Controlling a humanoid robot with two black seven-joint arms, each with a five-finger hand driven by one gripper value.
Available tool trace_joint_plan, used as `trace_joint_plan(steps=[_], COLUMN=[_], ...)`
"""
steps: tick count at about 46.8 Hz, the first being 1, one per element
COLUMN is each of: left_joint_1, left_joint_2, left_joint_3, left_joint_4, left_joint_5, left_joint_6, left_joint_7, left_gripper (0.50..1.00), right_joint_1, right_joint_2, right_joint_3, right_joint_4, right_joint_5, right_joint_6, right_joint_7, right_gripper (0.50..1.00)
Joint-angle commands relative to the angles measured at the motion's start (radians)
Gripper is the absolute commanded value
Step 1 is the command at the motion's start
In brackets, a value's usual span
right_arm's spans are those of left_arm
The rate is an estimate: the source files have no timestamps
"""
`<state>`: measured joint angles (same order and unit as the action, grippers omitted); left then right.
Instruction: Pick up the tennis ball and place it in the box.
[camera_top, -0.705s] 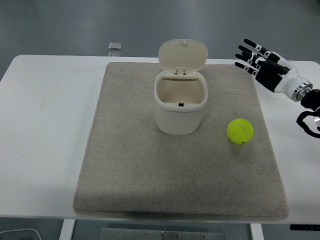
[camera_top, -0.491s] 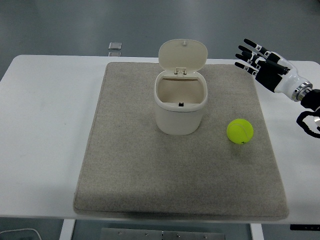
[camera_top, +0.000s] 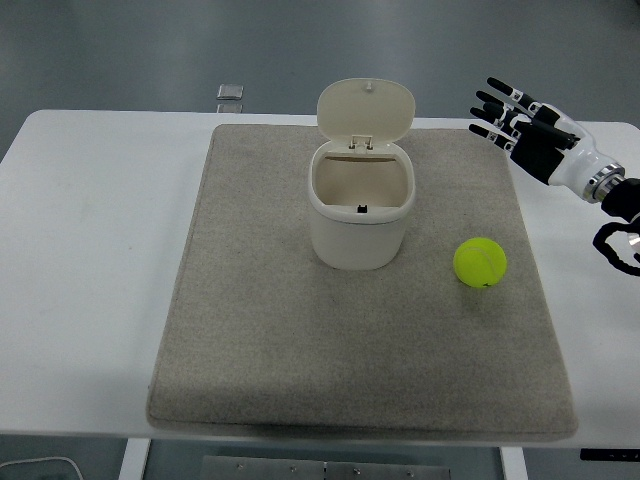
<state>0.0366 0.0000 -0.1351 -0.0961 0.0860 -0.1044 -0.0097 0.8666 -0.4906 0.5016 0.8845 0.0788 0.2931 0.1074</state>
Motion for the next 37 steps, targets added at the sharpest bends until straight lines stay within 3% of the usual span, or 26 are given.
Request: trace_joint_plan(steps=[1,13,37], left_joint_1=[-0.001,0.000,0.000], left_joint_2=[0.000,0.000,0.000], left_joint_3=[0.000,0.000,0.000], left_joint_4=[0.001,-0.001,-0.001], left_joint_5=[0.000,0.000,0.000], left_joint_6=[0.000,0.000,0.000], left_joint_7=[-0.001,-0.001,0.000], left_gripper=[0.992,0.992,0.992], right_joint_1=[0.000,0.000,-0.005], right_joint_2=[0.001,0.001,-0.002], right_joint_3=[-0.002,0.002,-0.002], right_joint_4=[0.001,-0.001,-0.001], right_joint_5=[-0.002,-0.004,-0.007], right_joint_6=[0.000,0.024,0.011], right_joint_7=[0.000,0.002,0.003], right_gripper=[0.917,0.917,0.917])
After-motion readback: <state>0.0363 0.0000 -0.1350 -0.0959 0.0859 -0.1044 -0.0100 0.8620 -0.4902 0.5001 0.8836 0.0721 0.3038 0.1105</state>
